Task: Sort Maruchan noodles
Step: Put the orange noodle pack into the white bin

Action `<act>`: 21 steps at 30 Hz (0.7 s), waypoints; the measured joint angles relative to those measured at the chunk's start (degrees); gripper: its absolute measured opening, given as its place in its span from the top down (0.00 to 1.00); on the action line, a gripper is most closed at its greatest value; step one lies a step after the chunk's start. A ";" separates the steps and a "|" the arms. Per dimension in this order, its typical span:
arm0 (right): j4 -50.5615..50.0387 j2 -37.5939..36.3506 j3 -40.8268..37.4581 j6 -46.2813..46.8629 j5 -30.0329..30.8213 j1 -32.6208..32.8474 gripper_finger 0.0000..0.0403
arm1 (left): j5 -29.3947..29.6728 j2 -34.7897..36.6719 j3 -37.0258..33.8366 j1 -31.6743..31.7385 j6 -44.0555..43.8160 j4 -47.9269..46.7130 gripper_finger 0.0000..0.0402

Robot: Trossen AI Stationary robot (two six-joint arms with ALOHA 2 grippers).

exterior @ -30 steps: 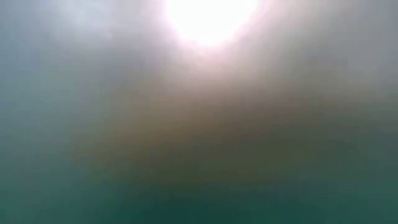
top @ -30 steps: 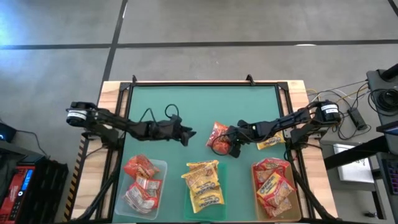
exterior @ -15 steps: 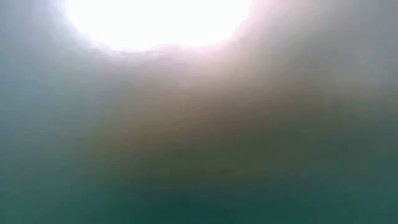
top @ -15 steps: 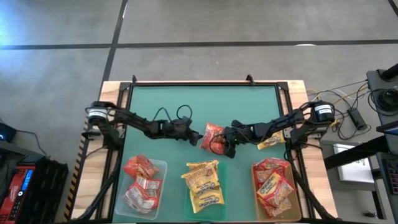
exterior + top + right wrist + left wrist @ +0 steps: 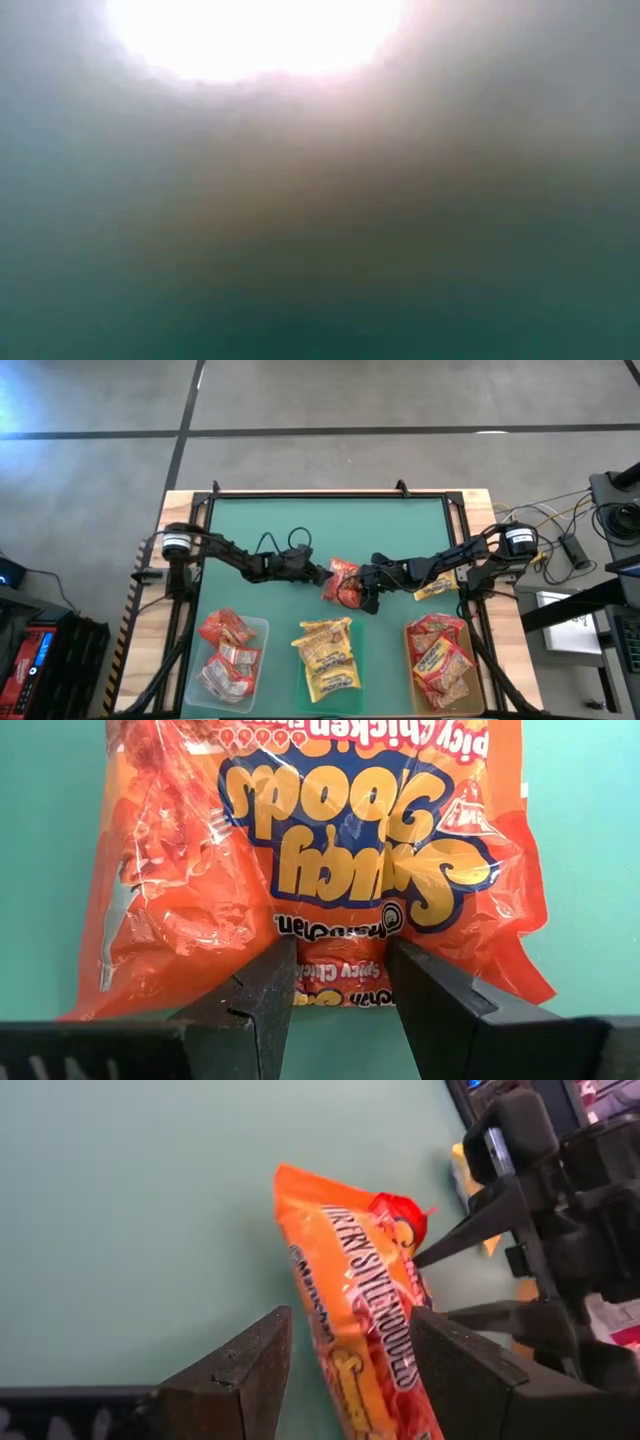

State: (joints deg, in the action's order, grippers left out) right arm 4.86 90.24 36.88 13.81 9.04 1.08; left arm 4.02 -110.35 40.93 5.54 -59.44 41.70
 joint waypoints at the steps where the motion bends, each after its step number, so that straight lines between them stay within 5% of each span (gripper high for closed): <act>1: 0.04 0.00 0.00 -0.16 0.00 0.00 0.62 | 0.09 -0.70 0.41 -0.02 0.13 0.33 0.53; 8: 0.13 0.00 0.02 -0.37 0.00 0.00 0.62 | -1.40 -5.84 5.95 0.15 -0.36 0.33 0.53; 21: 0.59 0.00 0.02 -5.88 5.55 0.05 0.62 | -13.74 -6.25 9.98 0.88 -1.30 -1.27 0.57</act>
State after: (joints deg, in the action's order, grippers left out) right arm 5.45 90.24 36.91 7.94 14.59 1.13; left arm -9.72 -116.60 50.91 6.42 -60.74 40.42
